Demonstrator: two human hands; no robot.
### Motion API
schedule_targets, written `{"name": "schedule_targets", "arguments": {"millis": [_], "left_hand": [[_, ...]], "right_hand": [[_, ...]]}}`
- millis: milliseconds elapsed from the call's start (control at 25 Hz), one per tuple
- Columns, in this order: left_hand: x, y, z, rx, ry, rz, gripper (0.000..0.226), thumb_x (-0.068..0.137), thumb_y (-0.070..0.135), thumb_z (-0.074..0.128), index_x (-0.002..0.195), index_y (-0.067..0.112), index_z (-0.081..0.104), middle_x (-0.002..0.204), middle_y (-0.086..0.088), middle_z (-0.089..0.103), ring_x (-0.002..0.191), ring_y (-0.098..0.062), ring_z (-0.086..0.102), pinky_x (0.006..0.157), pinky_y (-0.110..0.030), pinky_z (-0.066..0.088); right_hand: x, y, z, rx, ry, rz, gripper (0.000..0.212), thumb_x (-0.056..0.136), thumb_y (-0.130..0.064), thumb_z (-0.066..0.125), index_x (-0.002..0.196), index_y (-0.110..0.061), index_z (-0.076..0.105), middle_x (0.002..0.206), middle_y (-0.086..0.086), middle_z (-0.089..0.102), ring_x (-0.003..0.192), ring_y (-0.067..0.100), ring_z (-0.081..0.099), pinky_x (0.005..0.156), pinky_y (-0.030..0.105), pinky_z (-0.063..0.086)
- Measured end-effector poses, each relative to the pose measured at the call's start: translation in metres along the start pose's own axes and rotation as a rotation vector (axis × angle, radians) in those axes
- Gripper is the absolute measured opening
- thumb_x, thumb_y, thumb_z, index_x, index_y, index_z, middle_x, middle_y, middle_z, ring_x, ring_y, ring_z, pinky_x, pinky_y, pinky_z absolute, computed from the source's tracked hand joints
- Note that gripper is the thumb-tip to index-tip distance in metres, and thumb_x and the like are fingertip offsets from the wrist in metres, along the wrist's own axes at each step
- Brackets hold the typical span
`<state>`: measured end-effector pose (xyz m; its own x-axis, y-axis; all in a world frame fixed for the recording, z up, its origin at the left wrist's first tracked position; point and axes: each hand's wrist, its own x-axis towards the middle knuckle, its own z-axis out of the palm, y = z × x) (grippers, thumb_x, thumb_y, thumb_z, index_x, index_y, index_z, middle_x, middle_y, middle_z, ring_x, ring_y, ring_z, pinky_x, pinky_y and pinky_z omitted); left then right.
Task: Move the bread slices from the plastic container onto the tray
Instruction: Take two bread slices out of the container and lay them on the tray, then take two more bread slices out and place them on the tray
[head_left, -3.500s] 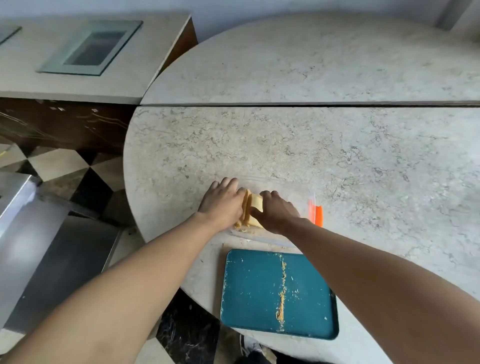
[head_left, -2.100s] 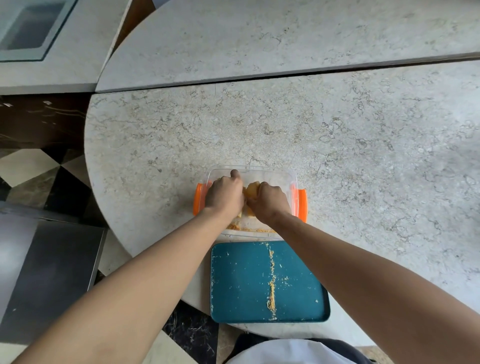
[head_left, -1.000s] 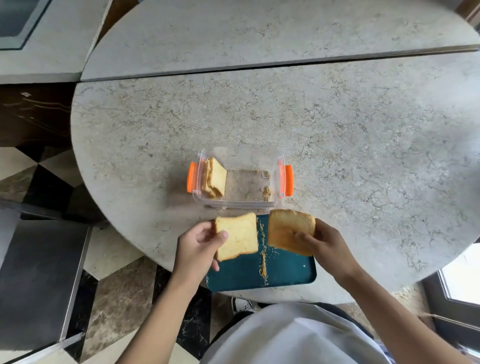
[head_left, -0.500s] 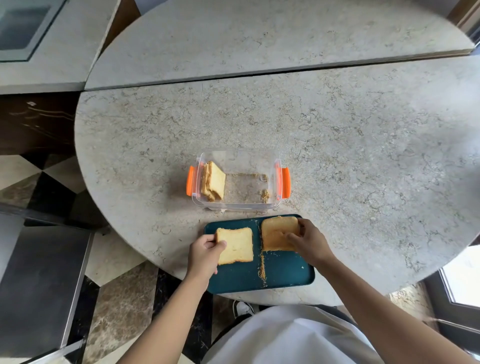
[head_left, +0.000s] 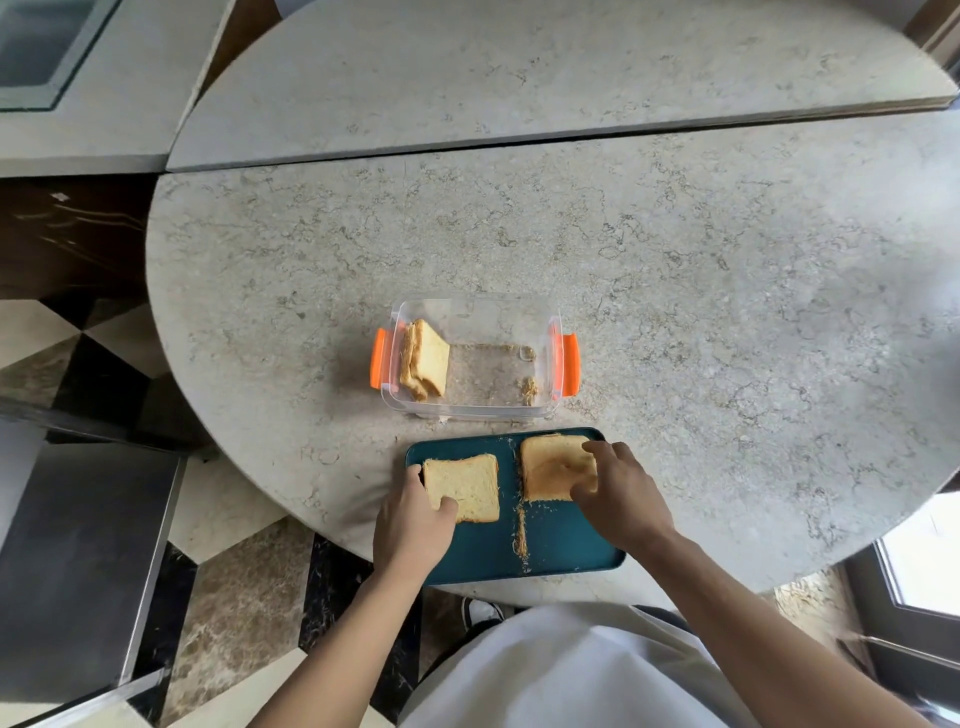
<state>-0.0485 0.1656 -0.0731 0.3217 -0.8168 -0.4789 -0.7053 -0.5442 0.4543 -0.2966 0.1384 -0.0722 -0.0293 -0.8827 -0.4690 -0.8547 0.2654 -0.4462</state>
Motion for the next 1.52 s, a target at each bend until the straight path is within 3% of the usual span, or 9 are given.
{"name": "schedule_targets", "arguments": {"millis": [80, 320, 560, 800, 1000, 1080, 1200, 1360, 1520], "left_hand": [[-0.004, 0.003, -0.003, 0.007, 0.035, 0.044, 0.047, 0.090, 0.028, 0.060, 0.133, 0.015, 0.049, 0.127, -0.006, 0.063, 0.113, -0.028, 0.059, 0.082, -0.034, 0.047], [0.009, 0.018, -0.030, -0.107, 0.199, 0.194, 0.027, 0.088, 0.022, 0.062, 0.115, 0.018, 0.062, 0.111, 0.003, 0.066, 0.101, -0.017, 0.061, 0.084, -0.032, 0.049], [0.004, 0.029, -0.027, 0.033, 0.093, 0.440, 0.015, 0.091, 0.011, 0.060, 0.103, 0.013, 0.069, 0.104, 0.001, 0.068, 0.099, -0.020, 0.060, 0.083, -0.036, 0.051], [0.000, 0.057, -0.050, -0.094, 0.294, 0.644, 0.016, 0.089, 0.005, 0.063, 0.104, 0.006, 0.068, 0.101, -0.003, 0.067, 0.092, -0.019, 0.062, 0.080, -0.032, 0.053], [0.044, 0.089, -0.082, -0.289, 0.238, 0.389, 0.040, 0.090, 0.007, 0.056, 0.130, 0.012, 0.060, 0.128, -0.008, 0.066, 0.114, -0.021, 0.063, 0.095, -0.031, 0.050], [0.063, 0.096, -0.087, -0.326, 0.143, 0.257, 0.052, 0.089, 0.003, 0.050, 0.140, 0.012, 0.051, 0.139, -0.010, 0.059, 0.126, -0.022, 0.057, 0.102, -0.031, 0.046], [0.082, 0.099, -0.086, -0.399, 0.019, 0.113, 0.065, 0.084, 0.003, 0.042, 0.147, 0.017, 0.043, 0.146, -0.008, 0.053, 0.126, -0.023, 0.055, 0.090, -0.023, 0.047], [0.087, 0.102, -0.082, -0.502, -0.048, 0.004, 0.075, 0.073, 0.015, 0.035, 0.148, 0.021, 0.041, 0.153, -0.004, 0.044, 0.138, -0.026, 0.044, 0.107, -0.047, 0.045], [0.086, 0.102, -0.075, -0.545, 0.007, -0.023, 0.063, 0.085, 0.001, 0.037, 0.145, 0.017, 0.046, 0.152, 0.001, 0.045, 0.124, -0.007, 0.046, 0.094, -0.024, 0.040]], "right_hand": [[-0.002, -0.007, 0.000, -0.006, -0.014, -0.056, 0.051, 0.089, -0.026, 0.057, 0.138, -0.017, 0.050, 0.135, 0.008, 0.052, 0.109, 0.029, 0.061, 0.084, 0.038, 0.051], [0.010, -0.054, -0.005, 0.002, 0.019, -0.354, 0.036, 0.091, -0.027, 0.058, 0.126, -0.017, 0.060, 0.123, 0.004, 0.062, 0.108, 0.023, 0.062, 0.086, 0.040, 0.054], [0.015, -0.060, -0.007, -0.124, -0.101, -0.398, 0.028, 0.092, -0.023, 0.055, 0.116, -0.017, 0.066, 0.114, 0.001, 0.069, 0.100, 0.020, 0.065, 0.080, 0.039, 0.056], [0.002, -0.098, -0.027, 0.132, -0.109, -0.613, 0.020, 0.090, -0.016, 0.057, 0.105, -0.015, 0.070, 0.096, -0.001, 0.072, 0.079, 0.015, 0.067, 0.072, 0.034, 0.056], [0.039, -0.154, -0.046, 0.217, 0.010, -0.672, 0.018, 0.089, -0.012, 0.060, 0.102, -0.009, 0.072, 0.094, 0.005, 0.076, 0.078, 0.018, 0.069, 0.072, 0.030, 0.055], [0.061, -0.167, -0.039, 0.244, 0.017, -0.571, 0.018, 0.090, -0.016, 0.060, 0.101, -0.009, 0.073, 0.092, 0.006, 0.077, 0.082, 0.021, 0.071, 0.076, 0.035, 0.057], [0.095, -0.178, -0.021, 0.210, -0.044, -0.347, 0.023, 0.092, -0.030, 0.060, 0.105, -0.014, 0.070, 0.097, 0.007, 0.076, 0.090, 0.025, 0.069, 0.077, 0.038, 0.056], [0.129, -0.181, 0.004, 0.141, -0.144, -0.194, 0.056, 0.090, -0.058, 0.058, 0.123, -0.013, 0.059, 0.115, 0.012, 0.070, 0.106, 0.030, 0.063, 0.081, 0.036, 0.051], [0.142, -0.180, 0.018, 0.194, -0.202, -0.163, 0.067, 0.087, -0.063, 0.059, 0.127, -0.009, 0.052, 0.117, 0.014, 0.068, 0.106, 0.029, 0.062, 0.071, 0.034, 0.044]]}}
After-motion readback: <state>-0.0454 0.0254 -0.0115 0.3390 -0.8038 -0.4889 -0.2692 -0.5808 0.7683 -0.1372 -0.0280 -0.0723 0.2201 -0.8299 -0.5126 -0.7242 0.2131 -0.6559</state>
